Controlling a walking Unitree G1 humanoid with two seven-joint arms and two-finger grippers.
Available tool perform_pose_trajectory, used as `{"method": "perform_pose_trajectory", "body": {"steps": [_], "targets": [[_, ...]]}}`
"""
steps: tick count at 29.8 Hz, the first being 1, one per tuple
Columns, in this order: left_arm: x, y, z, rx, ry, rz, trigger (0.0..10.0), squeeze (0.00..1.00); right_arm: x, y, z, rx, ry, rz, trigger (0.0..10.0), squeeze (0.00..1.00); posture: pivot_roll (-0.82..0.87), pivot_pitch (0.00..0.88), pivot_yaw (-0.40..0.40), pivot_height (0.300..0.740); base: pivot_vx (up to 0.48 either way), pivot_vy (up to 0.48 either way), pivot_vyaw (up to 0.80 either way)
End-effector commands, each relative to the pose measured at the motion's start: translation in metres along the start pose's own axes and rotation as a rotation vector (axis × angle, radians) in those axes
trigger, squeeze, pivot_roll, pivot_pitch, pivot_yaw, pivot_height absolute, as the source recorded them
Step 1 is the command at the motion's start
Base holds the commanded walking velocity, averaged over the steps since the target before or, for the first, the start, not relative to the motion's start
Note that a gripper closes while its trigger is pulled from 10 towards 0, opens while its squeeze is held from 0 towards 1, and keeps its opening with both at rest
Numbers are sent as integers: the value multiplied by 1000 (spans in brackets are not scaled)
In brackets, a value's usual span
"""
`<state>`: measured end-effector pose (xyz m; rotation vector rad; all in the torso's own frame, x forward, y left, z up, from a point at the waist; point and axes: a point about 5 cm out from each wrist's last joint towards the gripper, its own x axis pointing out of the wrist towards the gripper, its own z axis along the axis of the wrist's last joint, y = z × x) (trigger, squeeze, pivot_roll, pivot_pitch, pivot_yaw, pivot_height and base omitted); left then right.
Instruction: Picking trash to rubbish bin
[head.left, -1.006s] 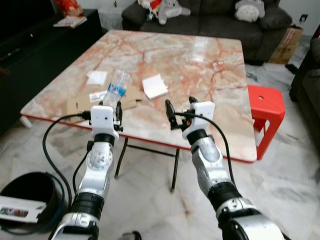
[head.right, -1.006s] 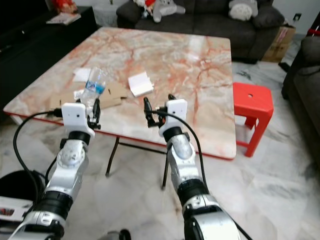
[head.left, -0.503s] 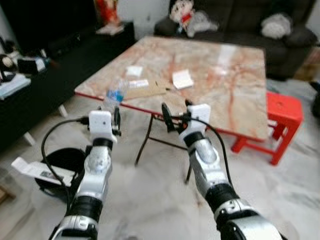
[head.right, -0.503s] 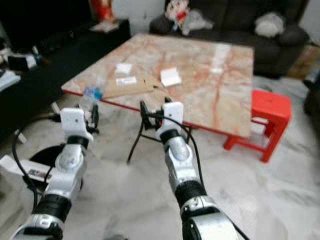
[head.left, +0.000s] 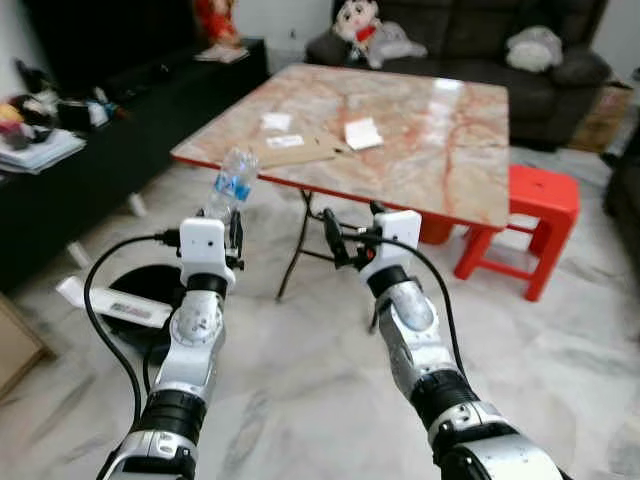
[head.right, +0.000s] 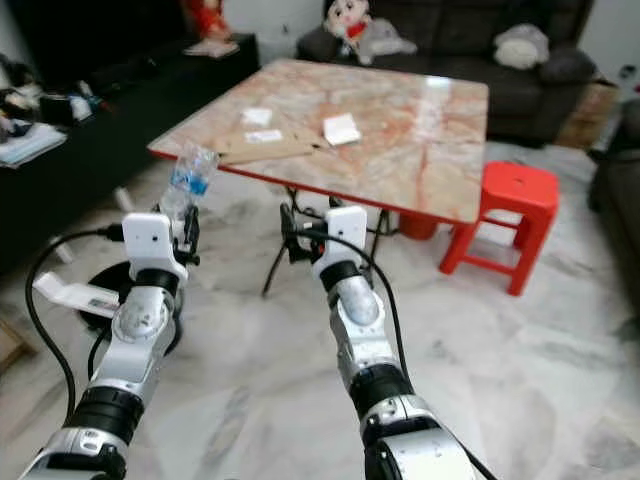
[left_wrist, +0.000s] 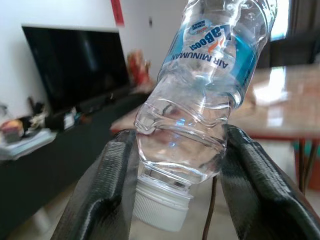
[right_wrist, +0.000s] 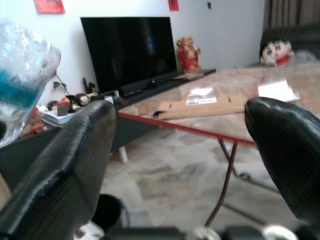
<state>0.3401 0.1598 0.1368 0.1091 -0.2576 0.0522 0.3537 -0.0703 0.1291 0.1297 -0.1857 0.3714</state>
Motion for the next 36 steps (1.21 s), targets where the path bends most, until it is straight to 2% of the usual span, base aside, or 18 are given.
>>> {"method": "perform_pose_trajectory", "body": {"steps": [1, 3, 4, 6, 7, 10, 11, 13, 15, 18, 19, 20, 21, 23, 26, 27, 30, 36], "targets": [[2, -5, -6, -19, 54, -38, 10000, 0, 0, -3, -2, -10, 22, -3, 10000, 0, -34, 0, 24, 740, 0, 0, 0], [0, -3, -17, -50, 124, -51, 10000, 0, -1, -4, -5, -12, 42, -3, 10000, 0, -34, 0, 22, 740, 0, 0, 0], [-4, 5, -27, -91, 172, -29, 10000, 0, -4, -6, -11, -26, 85, 1, 10000, 0, -37, 0, 22, 740, 0, 0, 0], [-7, 13, -36, -114, 215, 3, 10000, 0, -7, -8, -18, -28, 132, 1, 10000, 0, -38, 0, 21, 740, 0, 0, 0], [-11, 21, -43, -96, 244, 13, 10000, 0, -11, -10, -26, -46, 184, 11, 10000, 0, -38, 0, 21, 740, 0, 0, 0], [-15, 29, -50, -70, 282, 17, 10000, 0, -17, -17, -34, -45, 229, -16, 10000, 0, -35, 2, 19, 740, 0, 0, 0], [-20, 34, -58, -47, 324, 16, 10000, 0, -25, -20, -45, -42, 292, -17, 10000, 0, -33, 5, 17, 740, 0, 0, 0], [-26, 38, -65, -35, 359, 7, 10000, 0, -31, -20, -53, -48, 348, -1, 10000, 0, -33, 5, 17, 740, 0, 0, 0], [-34, 42, -76, -30, 417, -1, 10000, 0, -39, -23, -62, -66, 396, -7, 10000, 0, -39, 8, 15, 740, 0, 0, 0], [-54, 48, -97, 21, 535, -12, 10000, 0, -62, -30, -84, -67, 530, -33, 10000, 0, -39, 11, 10, 740, 0, 0, 0], [-54, 48, -97, 21, 535, -12, 10000, 0, -62, -30, -84, -67, 530, -33, 10000, 0, -39, 11, 10, 740, 0, 0, 0], [-63, 51, -105, 18, 581, -4, 10000, 0, -72, -33, -92, -66, 581, -39, 10000, 0, -37, 13, 6, 740, 0, 0, 0], [-63, 51, -105, 18, 581, -4, 10000, 0, -72, -33, -92, -66, 581, -39, 10000, 0, -37, 13, 6, 740, 0, 0, 0], [-82, 50, -118, 78, 661, -43, 10000, 0, -90, -40, -104, -93, 671, -50, 10000, 0, -37, 12, 5, 740, 306, 0, 0], [-89, 49, -123, 103, 684, -75, 10000, 0, -95, -42, -107, -71, 687, -54, 10000, 0, -37, 12, 5, 740, 337, 0, 0], [-89, 49, -123, 103, 684, -75, 10000, 0, -95, -42, -107, -71, 687, -54, 10000, 0, -37, 12, 5, 740, 337, 0, 0], [-112, 52, -138, 90, 800, -45, 10000, 0, -117, -50, -119, -67, 772, -105, 10000, 0, -40, 14, -1, 740, 345, 0, 275], [-134, 54, -149, 78, 899, -16, 10000, 0, -141, -51, -133, -54, 881, -124, 10000, 0, -44, 11, -1, 740, 329, 0, 69]]}}
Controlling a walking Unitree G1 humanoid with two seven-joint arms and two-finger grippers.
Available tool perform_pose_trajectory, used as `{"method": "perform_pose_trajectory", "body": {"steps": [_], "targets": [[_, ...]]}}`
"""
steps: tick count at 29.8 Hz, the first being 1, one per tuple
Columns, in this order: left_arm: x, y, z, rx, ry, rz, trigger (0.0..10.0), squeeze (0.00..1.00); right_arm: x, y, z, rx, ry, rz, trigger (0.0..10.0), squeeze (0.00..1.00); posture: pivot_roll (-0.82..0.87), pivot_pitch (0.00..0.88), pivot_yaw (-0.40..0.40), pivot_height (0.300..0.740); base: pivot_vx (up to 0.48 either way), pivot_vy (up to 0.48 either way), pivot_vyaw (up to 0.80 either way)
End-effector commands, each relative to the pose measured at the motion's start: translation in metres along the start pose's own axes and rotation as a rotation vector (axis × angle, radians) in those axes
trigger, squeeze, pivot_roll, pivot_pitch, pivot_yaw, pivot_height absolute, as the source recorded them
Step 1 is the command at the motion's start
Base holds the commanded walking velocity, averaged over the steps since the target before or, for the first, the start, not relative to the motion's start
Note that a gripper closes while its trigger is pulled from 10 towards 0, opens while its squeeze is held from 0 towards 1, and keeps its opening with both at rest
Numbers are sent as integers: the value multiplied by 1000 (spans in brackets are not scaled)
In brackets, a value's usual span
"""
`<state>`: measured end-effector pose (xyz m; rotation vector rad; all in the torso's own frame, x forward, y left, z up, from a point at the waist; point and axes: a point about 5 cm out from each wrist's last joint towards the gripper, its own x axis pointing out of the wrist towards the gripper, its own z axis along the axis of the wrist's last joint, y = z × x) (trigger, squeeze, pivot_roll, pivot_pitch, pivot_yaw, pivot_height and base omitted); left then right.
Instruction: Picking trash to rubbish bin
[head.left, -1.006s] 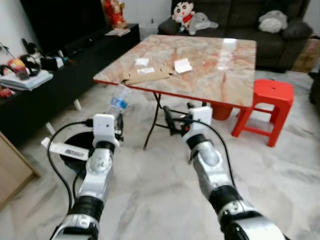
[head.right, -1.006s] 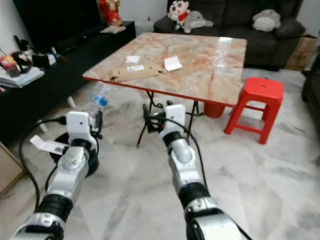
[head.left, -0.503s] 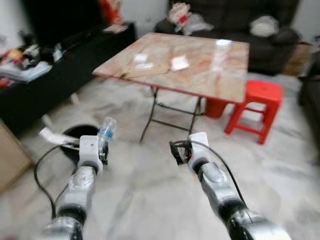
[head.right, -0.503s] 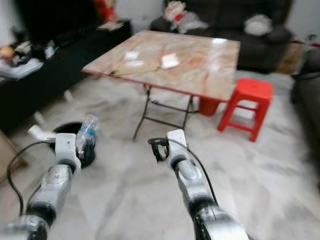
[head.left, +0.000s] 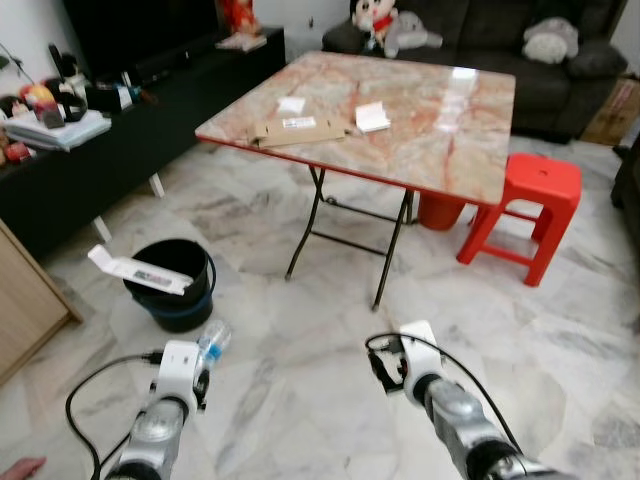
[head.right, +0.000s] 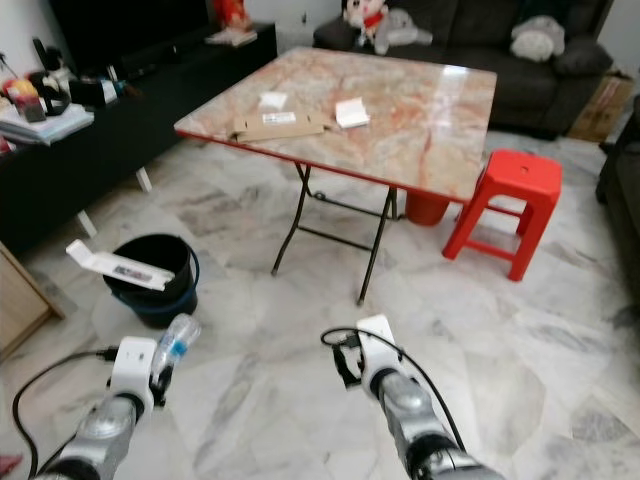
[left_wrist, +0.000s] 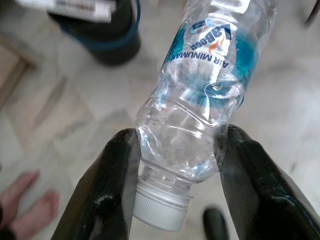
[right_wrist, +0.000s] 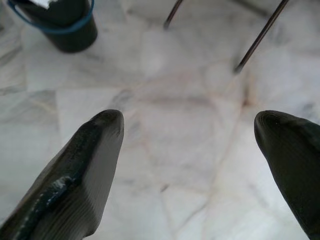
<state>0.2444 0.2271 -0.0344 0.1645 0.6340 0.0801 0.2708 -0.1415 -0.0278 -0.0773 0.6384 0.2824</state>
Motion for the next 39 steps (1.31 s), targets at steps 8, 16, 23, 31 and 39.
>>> {"method": "perform_pose_trajectory", "body": {"steps": [8, 16, 23, 31, 39], "targets": [[-5, -3, -20, -16, 79, 22, 10000, 0, -8, 0, -32, 34, 130, -14, 10000, 0, -37, 5, -6, 740, 318, 0, 0], [-10, -3, -33, -51, 127, 44, 10000, 0, -9, 4, -35, 6, 140, -3, 10000, 0, -33, 1, -6, 740, 319, 0, 336], [-11, -5, -36, -59, 131, 41, 10000, 0, -8, 6, -35, 11, 133, 6, 10000, 0, -32, 0, -5, 740, 307, 0, 800], [-12, -2, -36, -82, 114, 49, 10000, 0, -9, 6, -37, 16, 137, 4, 10000, 0, -29, 0, -6, 740, 0, 0, 800], [-12, -3, -35, -82, 106, 46, 10000, 0, -9, 6, -37, 15, 138, 5, 10000, 0, -28, 0, -8, 740, 0, 0, 800]]}}
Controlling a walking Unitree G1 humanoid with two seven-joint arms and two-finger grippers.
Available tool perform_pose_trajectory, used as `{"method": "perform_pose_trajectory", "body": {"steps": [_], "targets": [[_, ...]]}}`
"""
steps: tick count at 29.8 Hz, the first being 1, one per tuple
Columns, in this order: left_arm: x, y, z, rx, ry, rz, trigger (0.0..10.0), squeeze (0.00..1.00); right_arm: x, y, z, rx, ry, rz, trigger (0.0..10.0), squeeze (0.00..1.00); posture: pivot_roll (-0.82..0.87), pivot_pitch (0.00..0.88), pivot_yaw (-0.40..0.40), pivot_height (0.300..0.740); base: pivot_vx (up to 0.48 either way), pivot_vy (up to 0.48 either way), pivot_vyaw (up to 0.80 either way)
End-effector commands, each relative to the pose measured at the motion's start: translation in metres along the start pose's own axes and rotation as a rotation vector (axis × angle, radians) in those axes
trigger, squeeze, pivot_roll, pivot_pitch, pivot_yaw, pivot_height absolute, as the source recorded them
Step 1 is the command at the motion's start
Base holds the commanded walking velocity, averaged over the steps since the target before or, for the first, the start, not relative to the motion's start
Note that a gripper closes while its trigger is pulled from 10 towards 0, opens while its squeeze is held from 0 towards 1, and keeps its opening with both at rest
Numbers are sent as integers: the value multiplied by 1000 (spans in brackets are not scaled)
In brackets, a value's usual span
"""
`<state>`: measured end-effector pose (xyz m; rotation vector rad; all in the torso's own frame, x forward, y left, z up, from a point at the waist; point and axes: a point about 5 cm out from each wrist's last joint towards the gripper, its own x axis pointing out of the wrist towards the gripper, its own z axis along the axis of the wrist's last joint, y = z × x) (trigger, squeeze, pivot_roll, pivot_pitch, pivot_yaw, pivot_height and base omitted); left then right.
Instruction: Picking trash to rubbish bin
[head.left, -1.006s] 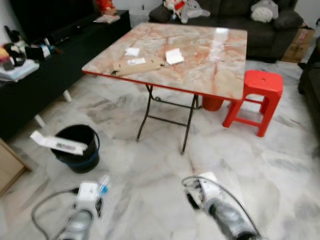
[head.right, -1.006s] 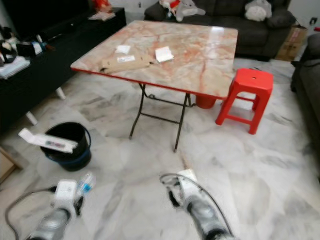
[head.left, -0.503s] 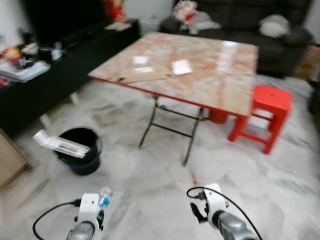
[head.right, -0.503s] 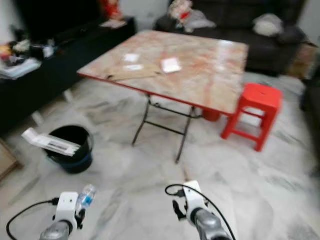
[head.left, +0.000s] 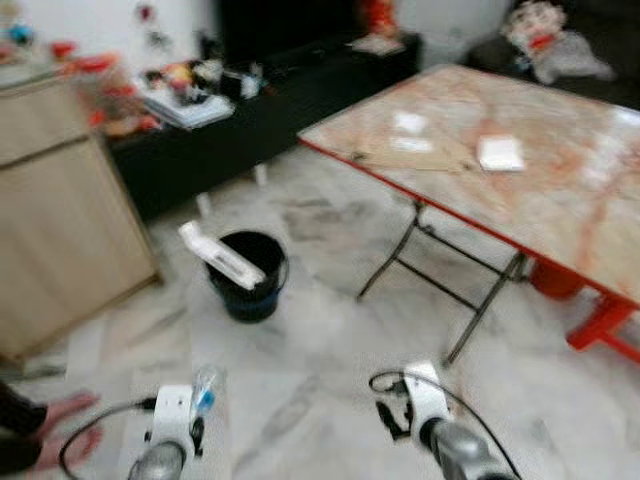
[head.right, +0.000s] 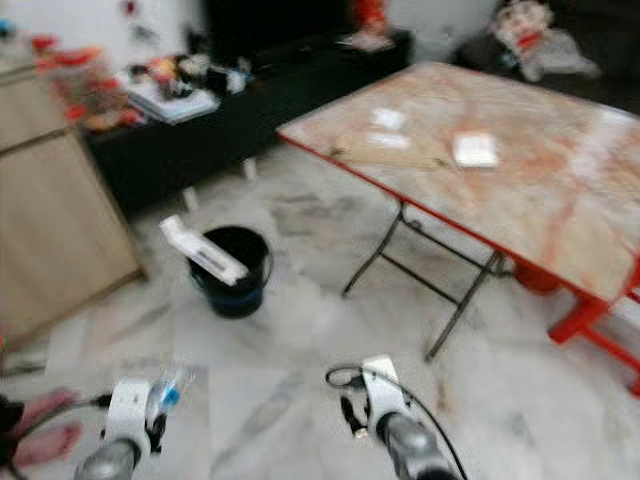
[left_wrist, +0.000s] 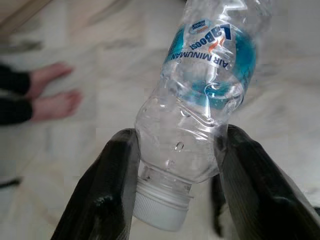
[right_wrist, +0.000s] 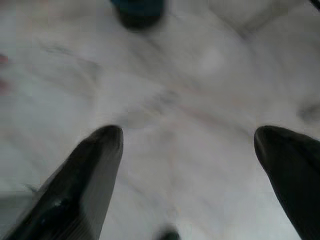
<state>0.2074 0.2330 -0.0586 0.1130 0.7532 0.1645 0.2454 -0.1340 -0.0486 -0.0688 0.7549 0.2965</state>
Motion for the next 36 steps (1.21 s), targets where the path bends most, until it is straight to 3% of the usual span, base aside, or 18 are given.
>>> {"method": "perform_pose_trajectory", "body": {"steps": [1, 6, 9, 36], "targets": [[2, -6, 7, -16, -21, -9, 10000, 0, -3, -8, -8, -2, 24, -19, 10000, 0, -28, 0, -8, 740, 0, 0, 800], [2, -5, 7, -11, -20, -1, 10000, 0, -3, -8, -7, 9, 20, -21, 10000, 0, -27, 0, -9, 740, 0, 0, 771], [2, -5, 6, 1, -16, 4, 10000, 0, -3, -9, -6, 50, 9, -31, 10000, 0, -26, 8, -10, 740, 0, 0, 0], [2, -10, 5, 2, -9, -3, 10000, 0, -3, -7, -6, 45, 5, -20, 10000, 0, -26, 30, -14, 740, 269, 0, 0]]}}
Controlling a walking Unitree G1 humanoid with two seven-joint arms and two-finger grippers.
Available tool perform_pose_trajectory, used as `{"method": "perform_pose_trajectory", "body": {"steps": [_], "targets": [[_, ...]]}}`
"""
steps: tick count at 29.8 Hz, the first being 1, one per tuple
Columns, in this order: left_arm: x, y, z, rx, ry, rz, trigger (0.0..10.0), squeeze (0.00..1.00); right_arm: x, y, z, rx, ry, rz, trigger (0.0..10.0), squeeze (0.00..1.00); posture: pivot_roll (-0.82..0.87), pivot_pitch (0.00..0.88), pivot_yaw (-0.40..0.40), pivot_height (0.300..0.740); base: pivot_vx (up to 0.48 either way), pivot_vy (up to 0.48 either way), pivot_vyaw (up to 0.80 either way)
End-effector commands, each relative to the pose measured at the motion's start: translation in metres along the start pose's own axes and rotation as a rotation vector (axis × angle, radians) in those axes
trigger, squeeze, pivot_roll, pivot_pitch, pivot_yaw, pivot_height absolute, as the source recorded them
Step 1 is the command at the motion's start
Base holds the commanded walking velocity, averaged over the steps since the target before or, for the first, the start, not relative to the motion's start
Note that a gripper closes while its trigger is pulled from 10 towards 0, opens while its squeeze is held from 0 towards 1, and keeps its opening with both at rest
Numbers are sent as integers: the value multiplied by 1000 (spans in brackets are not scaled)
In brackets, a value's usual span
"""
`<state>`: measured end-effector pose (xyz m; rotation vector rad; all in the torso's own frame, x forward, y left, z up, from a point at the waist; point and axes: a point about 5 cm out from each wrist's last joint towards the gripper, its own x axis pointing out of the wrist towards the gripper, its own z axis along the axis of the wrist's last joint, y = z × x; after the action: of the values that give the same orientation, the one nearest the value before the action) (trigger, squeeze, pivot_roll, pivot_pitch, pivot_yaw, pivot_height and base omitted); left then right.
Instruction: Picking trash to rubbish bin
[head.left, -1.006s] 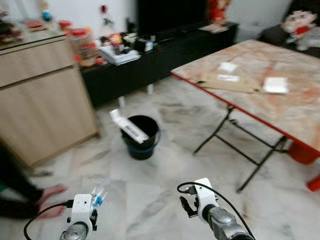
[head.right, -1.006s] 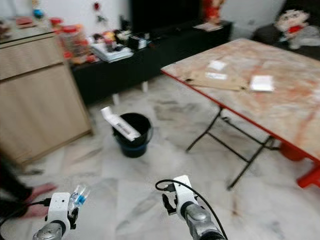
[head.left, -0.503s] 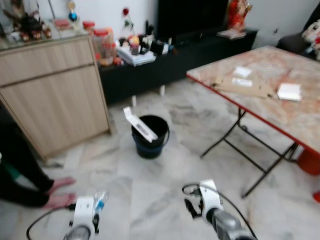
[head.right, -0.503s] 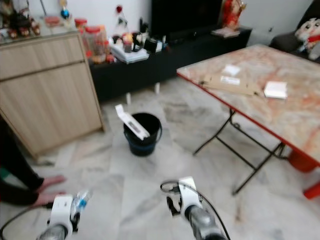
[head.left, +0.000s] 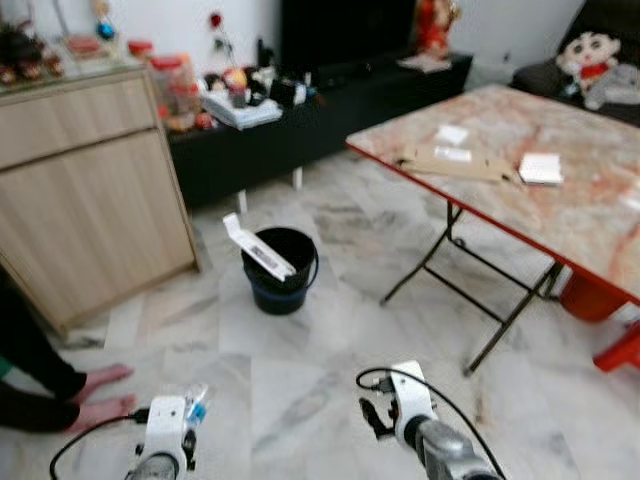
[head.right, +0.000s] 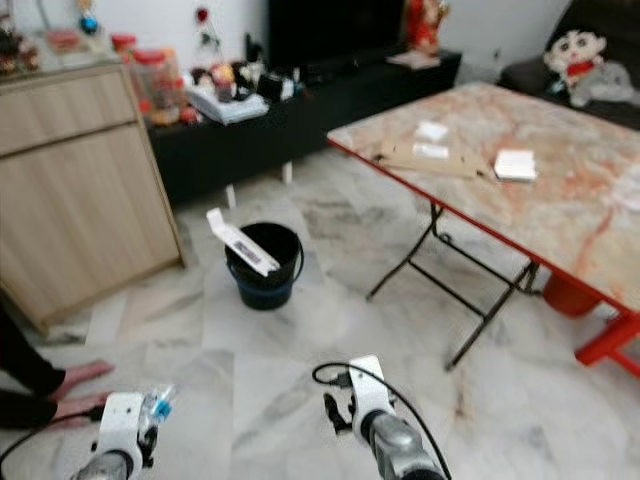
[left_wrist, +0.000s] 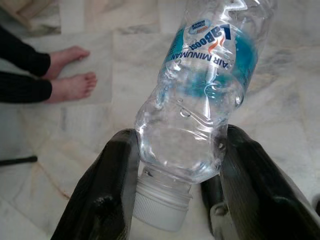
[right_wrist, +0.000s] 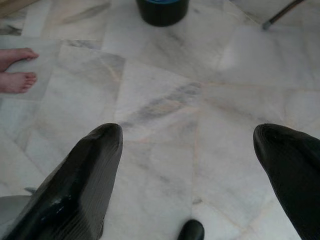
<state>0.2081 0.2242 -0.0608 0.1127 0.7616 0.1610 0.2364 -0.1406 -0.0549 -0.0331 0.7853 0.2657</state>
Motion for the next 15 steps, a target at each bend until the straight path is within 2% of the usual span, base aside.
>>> {"method": "perform_pose_trajectory", "body": {"steps": [1, 15], "targets": [[2, -1, 6, 0, -17, 0, 10000, 0, 1, -2, 6, -2, -20, -7, 10000, 0, -26, 30, -14, 740, 277, 0, 0], [2, 0, 6, 2, -16, 1, 10000, 0, 1, -1, 6, -15, -17, -1, 10000, 0, -24, 31, -17, 740, 288, 0, 0]]}}
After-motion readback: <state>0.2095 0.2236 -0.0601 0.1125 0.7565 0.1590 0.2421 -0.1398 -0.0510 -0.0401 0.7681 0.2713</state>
